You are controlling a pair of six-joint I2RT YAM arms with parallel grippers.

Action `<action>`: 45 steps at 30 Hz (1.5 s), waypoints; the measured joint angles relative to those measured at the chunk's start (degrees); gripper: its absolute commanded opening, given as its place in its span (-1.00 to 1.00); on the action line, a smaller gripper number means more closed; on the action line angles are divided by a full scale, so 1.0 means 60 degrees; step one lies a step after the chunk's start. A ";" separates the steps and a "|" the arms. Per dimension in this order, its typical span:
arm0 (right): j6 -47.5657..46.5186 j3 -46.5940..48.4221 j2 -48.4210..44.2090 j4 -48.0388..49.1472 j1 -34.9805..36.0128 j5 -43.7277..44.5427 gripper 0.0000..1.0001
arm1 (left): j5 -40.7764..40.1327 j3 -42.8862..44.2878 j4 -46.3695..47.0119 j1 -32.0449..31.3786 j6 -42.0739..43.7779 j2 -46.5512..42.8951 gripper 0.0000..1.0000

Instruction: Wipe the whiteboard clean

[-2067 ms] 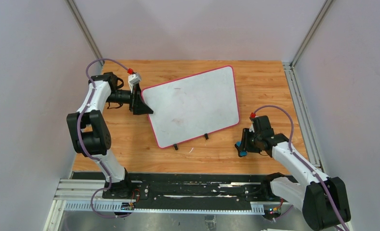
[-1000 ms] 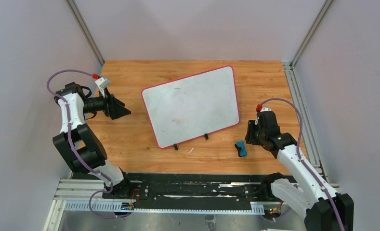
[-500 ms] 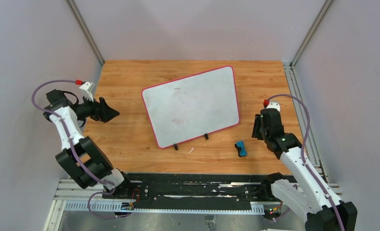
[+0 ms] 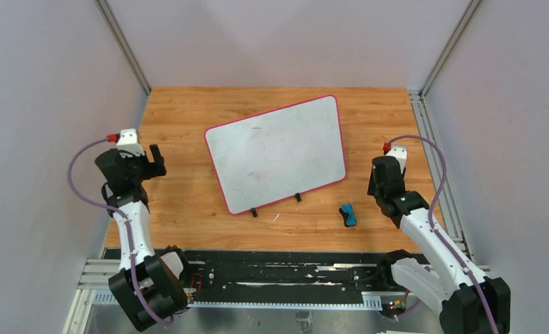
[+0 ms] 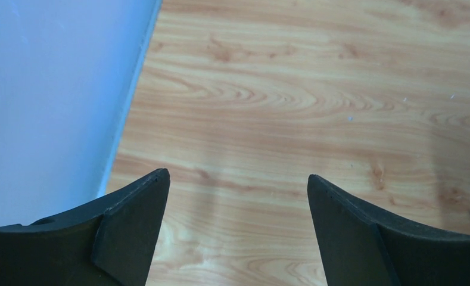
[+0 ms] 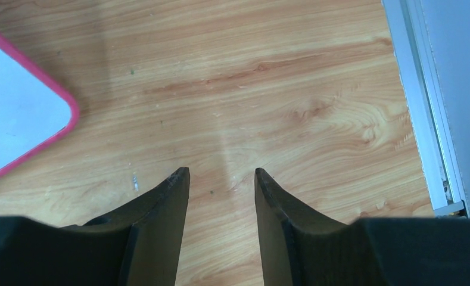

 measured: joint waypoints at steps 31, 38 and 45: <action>0.0073 -0.1235 -0.0157 0.1931 0.0000 0.0729 -0.13 | -0.5905 -0.4608 0.8885 -0.6309 -0.1661 0.2419 0.62; -0.0324 -0.1887 -0.0747 0.2586 0.0000 0.0732 -0.12 | -0.6572 -0.5144 1.0990 -0.7009 -0.1169 0.3759 0.80; -0.1614 -0.2710 -0.0929 0.4426 0.0000 0.1133 -0.07 | -0.6878 -0.5064 1.1326 -0.7005 -0.1147 0.3727 0.96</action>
